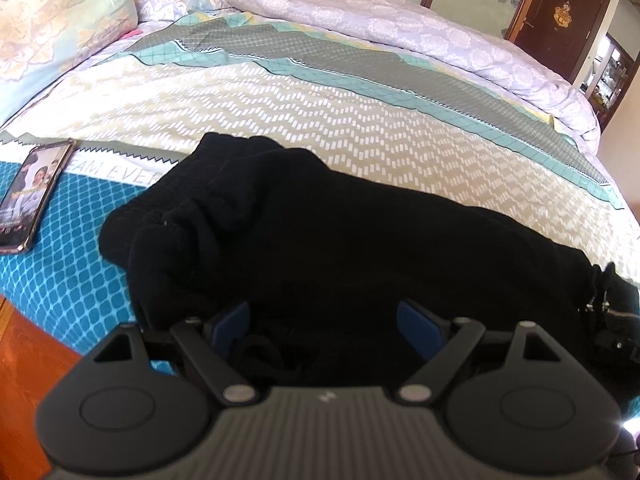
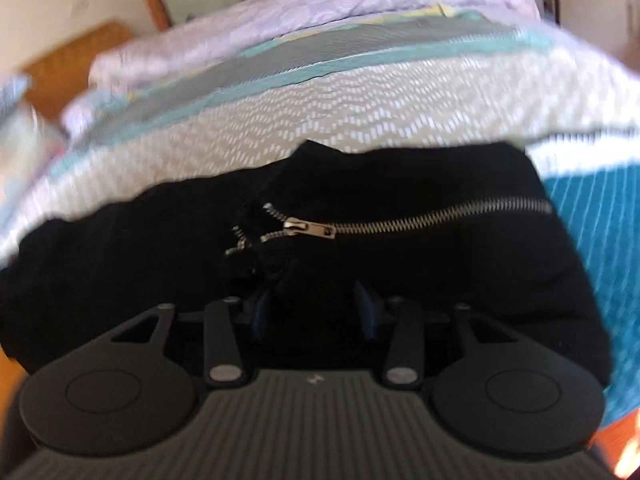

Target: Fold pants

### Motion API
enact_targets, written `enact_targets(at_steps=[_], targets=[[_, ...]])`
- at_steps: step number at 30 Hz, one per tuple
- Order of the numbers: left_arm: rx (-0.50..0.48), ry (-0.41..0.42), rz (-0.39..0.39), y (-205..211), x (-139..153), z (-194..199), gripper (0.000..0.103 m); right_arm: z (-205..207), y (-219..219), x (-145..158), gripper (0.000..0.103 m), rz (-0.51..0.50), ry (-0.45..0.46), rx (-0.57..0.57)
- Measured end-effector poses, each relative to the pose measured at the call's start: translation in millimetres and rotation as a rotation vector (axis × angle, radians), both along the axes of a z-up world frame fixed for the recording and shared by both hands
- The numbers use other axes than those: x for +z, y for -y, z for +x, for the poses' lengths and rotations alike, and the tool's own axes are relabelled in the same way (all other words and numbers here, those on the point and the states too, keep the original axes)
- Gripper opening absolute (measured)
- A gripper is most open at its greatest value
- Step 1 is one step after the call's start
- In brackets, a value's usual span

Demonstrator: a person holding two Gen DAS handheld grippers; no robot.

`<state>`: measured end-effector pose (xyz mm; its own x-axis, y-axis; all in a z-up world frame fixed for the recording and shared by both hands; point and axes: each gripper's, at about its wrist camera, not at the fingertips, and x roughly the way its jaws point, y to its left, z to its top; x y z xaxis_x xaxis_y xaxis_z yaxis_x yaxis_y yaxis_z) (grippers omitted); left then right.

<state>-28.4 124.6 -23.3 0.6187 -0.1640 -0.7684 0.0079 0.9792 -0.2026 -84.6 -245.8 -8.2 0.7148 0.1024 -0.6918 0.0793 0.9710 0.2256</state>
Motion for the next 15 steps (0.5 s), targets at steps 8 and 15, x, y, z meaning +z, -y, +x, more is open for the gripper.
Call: enact_targets(at_steps=[8,15], targets=[[-0.008,0.053,-0.042,-1,3,-6,0.087,-31,-34,46,0.047,0.005,0.219,0.12],[-0.008,0.021,-0.022,-3,-6,-6,0.087,-15,-72,10,0.047,0.086,-0.036,0.137]])
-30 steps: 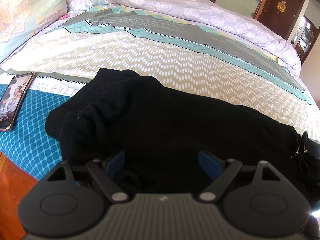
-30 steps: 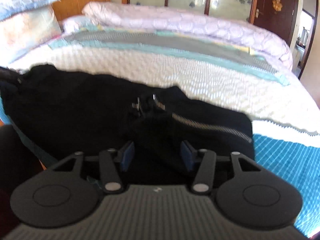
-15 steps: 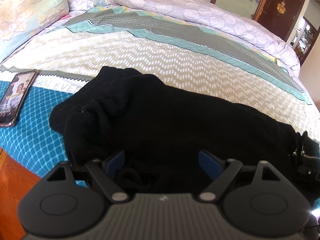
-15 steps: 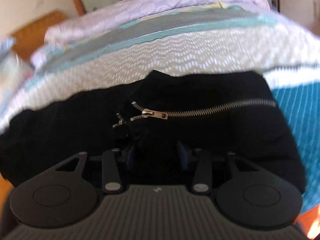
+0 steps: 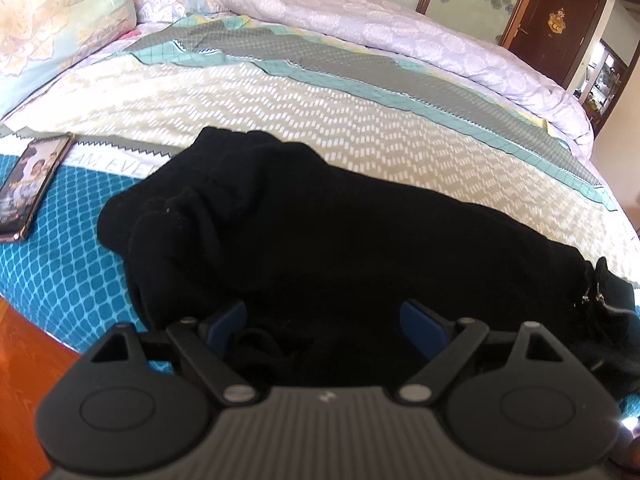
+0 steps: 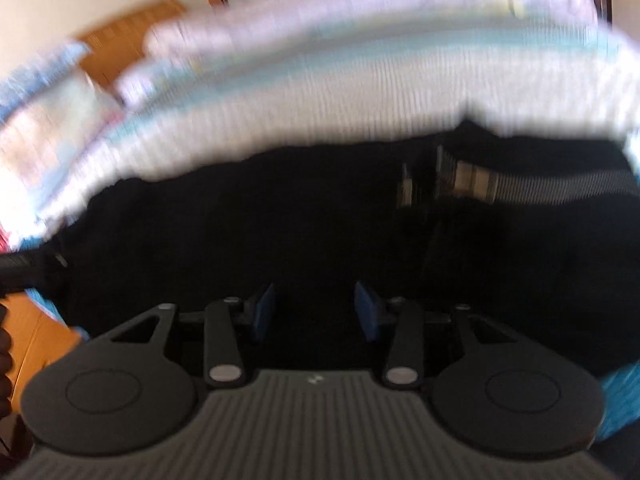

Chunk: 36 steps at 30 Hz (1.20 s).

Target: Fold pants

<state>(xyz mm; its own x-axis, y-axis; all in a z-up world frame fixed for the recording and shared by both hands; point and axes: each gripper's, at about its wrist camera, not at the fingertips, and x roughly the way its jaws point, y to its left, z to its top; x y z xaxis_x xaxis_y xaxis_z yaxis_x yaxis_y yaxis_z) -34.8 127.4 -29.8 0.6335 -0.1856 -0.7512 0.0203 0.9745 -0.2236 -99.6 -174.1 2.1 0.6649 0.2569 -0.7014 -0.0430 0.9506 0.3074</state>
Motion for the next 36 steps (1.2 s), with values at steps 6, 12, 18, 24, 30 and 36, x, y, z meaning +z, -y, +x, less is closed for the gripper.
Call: enact_targets(at_steps=[6,12,18,24,30,36], targets=[[-0.005,0.023,-0.029,-5,6,-3,0.087,-4,3,9,0.048,-0.01,0.003,0.002],[0.092,0.17,-0.087,-56,38,-34,0.097,-3,0,-1,0.048,-0.013,0.001,0.001],[0.207,0.067,-0.222,-109,19,-27,0.097,-4,-1,-4,0.051,-0.019,0.005,0.007],[0.241,-0.046,-0.453,-131,-20,-2,0.097,-3,0,-6,0.051,-0.02,0.006,0.009],[0.294,-0.05,-0.514,-142,-37,22,0.09,-1,-2,-6,0.051,-0.026,0.007,0.01],[0.3,-0.031,-0.433,-137,-33,29,0.039,3,-7,-6,0.054,-0.043,0.009,0.017]])
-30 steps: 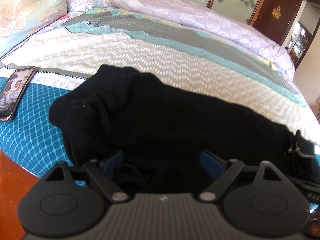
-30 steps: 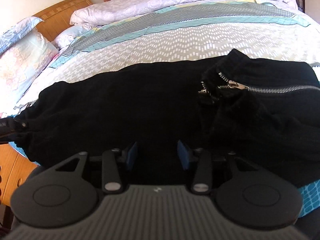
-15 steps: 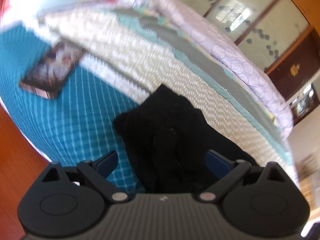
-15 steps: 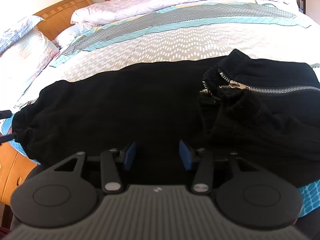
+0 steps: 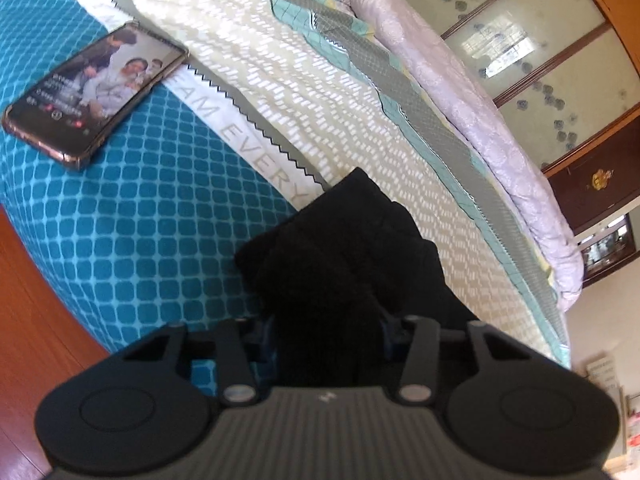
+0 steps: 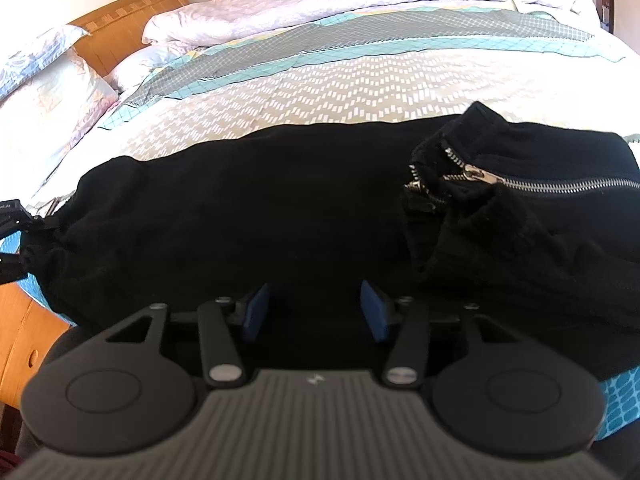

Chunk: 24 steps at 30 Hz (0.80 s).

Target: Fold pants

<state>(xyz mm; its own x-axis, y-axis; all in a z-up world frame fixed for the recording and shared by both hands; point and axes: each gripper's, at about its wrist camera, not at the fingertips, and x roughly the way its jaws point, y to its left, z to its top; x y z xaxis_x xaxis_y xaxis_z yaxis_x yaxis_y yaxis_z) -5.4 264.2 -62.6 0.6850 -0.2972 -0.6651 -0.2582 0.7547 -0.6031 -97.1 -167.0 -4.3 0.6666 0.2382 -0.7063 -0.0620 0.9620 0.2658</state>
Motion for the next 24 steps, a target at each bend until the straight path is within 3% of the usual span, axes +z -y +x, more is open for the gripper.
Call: enact_targets(at_steps=[3,6,9,12,15,17,20,24], targets=[[-0.018,0.036,0.054,13,17,-4,0.032,-1,1,1,0.054,0.009,0.013,-0.007],[-0.111,0.174,0.208,47,53,-14,0.032,0,4,0,0.053,0.03,0.016,-0.011],[-0.267,0.323,0.361,101,83,-22,0.032,1,5,1,0.053,0.035,0.018,-0.011],[-0.503,0.419,0.457,169,91,-27,0.033,-1,11,-1,0.052,0.06,0.019,-0.025],[-0.763,0.374,0.596,243,68,-28,0.055,-3,20,0,0.052,0.102,0.015,-0.047],[-0.873,0.31,0.675,273,46,-30,0.056,-7,25,2,0.052,0.116,0.017,-0.057],[-0.933,0.305,0.688,275,37,-41,0.059,-13,34,6,0.053,0.141,0.038,-0.07],[-0.871,0.338,0.618,239,63,-49,0.076,-10,43,9,0.054,0.258,0.053,-0.081]])
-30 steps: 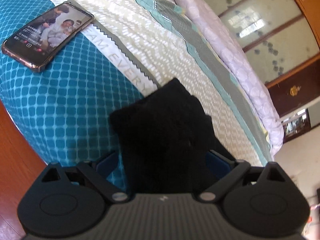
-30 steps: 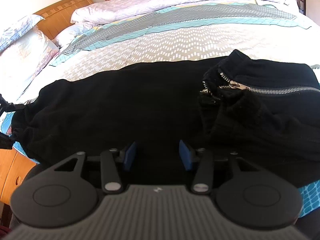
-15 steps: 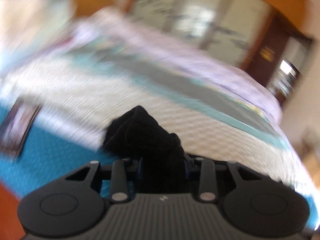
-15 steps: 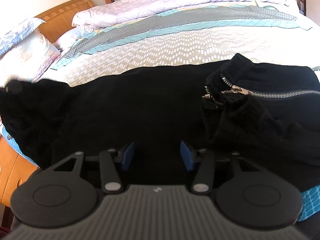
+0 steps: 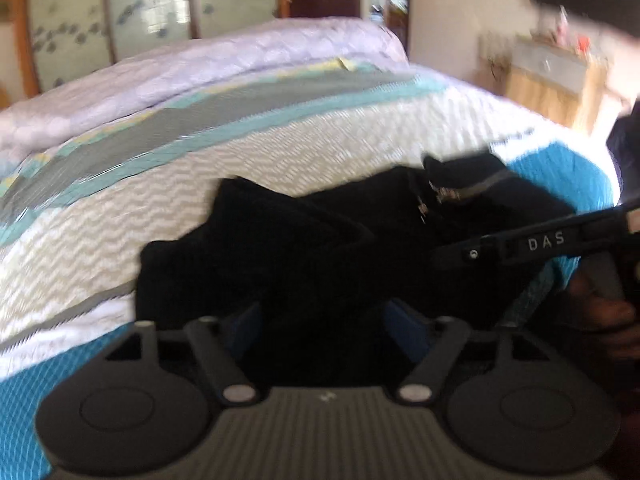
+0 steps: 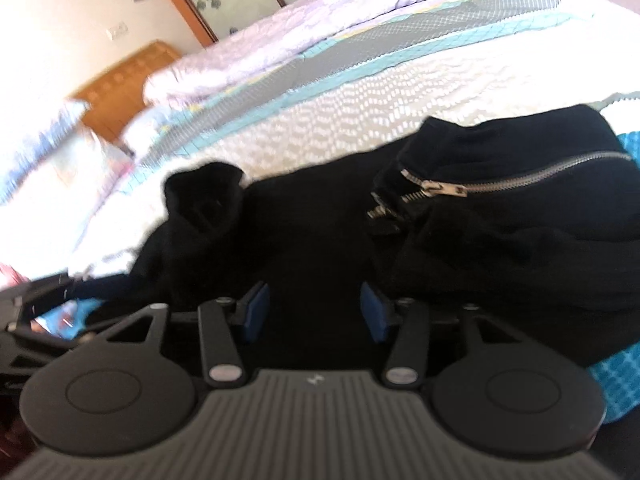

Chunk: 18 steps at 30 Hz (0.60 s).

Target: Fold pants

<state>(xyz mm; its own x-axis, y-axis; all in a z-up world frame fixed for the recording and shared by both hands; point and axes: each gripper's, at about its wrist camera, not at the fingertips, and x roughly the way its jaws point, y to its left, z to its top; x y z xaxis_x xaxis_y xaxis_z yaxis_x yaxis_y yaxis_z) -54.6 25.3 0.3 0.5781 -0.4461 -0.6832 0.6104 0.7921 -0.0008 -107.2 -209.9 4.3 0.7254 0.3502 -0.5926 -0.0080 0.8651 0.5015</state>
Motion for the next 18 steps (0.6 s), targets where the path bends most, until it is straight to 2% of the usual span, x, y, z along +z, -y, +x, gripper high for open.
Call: enact_targets(at_steps=[2,4,6,8,11,12,13,14,15,16,18], targets=[[0.041,-0.032,-0.103,-25,15,1,0.077,7,-3,7,0.054,0.042,0.023,0.014],[0.116,-0.069,-0.222,-53,24,7,0.081,19,-10,19,0.054,0.04,0.055,0.042],[0.208,-0.116,-0.324,-79,26,14,0.081,33,-21,28,0.056,0.04,0.081,0.075],[0.296,-0.161,-0.394,-99,23,23,0.08,48,-31,30,0.06,0.084,0.067,0.117],[0.399,-0.212,-0.441,-117,15,37,0.079,65,-48,20,0.057,0.105,0.025,0.158],[0.415,-0.223,-0.451,-122,12,38,0.079,69,-54,12,0.028,0.072,-0.015,0.157],[0.426,-0.23,-0.456,-124,11,40,0.079,73,-57,0,0.022,0.054,-0.089,0.142],[0.434,-0.232,-0.454,-125,10,42,0.079,74,-52,-13,0.022,0.086,-0.158,0.094],[0.439,-0.232,-0.451,-128,10,39,0.079,70,-42,-24,0.022,0.171,-0.182,0.051],[0.437,-0.231,-0.449,-126,10,40,0.079,67,-33,-31,0.022,0.243,-0.2,0.024],[0.42,-0.228,-0.445,-122,12,43,0.079,60,-24,-34,0.026,0.287,-0.205,-0.003]])
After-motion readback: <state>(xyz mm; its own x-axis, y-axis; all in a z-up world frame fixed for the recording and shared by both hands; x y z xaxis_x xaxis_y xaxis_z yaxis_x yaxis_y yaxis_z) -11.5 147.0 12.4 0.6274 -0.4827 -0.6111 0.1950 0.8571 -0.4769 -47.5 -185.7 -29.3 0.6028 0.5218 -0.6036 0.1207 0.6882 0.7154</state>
